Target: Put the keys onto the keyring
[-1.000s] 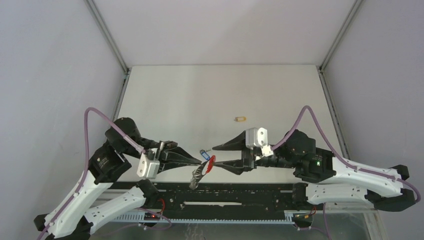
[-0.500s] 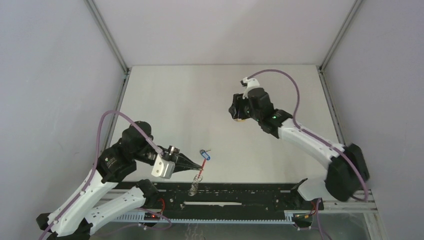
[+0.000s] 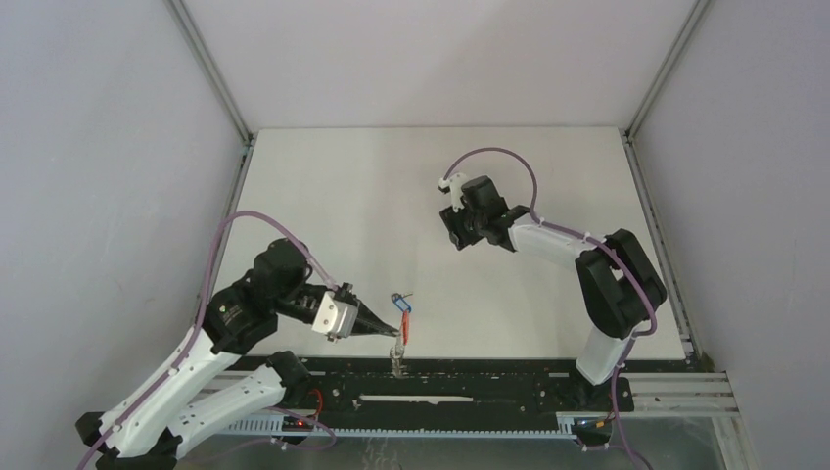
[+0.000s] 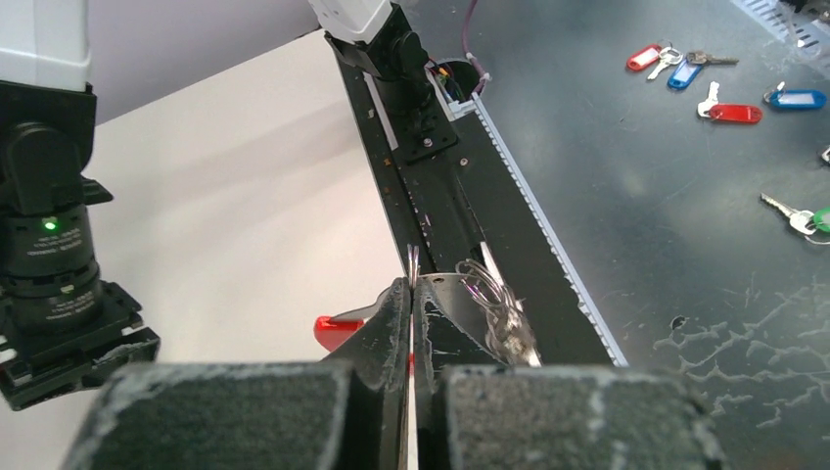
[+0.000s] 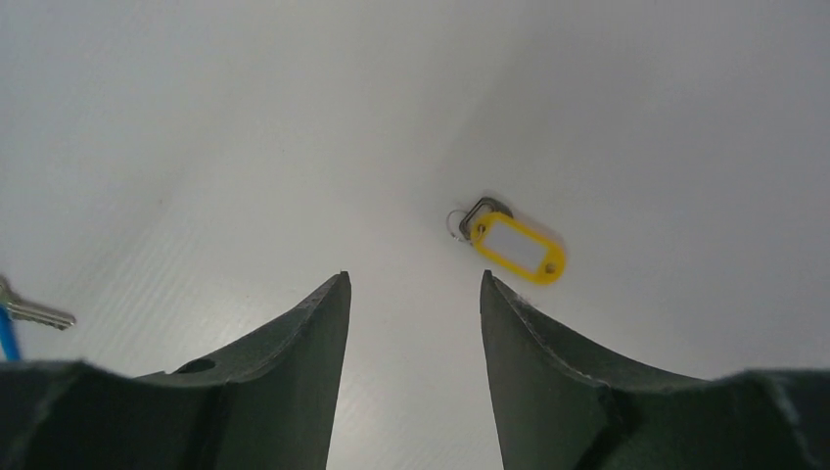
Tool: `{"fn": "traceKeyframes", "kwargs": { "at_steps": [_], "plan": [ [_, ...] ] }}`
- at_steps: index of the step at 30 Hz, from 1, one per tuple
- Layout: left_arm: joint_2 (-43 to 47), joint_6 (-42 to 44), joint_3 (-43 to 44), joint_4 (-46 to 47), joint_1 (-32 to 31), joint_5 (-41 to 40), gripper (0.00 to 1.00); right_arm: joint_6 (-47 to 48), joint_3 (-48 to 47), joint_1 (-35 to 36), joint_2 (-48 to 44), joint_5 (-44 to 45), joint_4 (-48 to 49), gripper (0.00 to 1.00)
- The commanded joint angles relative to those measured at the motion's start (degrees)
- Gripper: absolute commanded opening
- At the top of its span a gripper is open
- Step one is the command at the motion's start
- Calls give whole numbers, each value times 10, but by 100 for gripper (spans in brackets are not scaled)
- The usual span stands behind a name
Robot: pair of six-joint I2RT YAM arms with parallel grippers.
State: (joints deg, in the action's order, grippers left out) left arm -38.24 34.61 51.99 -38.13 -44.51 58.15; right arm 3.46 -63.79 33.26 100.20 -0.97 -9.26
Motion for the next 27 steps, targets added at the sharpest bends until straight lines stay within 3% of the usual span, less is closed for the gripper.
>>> {"fn": "traceKeyframes", "kwargs": {
  "at_steps": [1,11,27],
  "plan": [
    [-16,-38,-4,37,2,3,0,157,-36,-16,9,-47,-9,60],
    [-39,-73,1,52,34,23,0,245,-60,-27,48,-110,-57,53],
    [-51,-86,12,53,66,46,0,277,-120,-19,117,-50,-106,36]
  ]
}}
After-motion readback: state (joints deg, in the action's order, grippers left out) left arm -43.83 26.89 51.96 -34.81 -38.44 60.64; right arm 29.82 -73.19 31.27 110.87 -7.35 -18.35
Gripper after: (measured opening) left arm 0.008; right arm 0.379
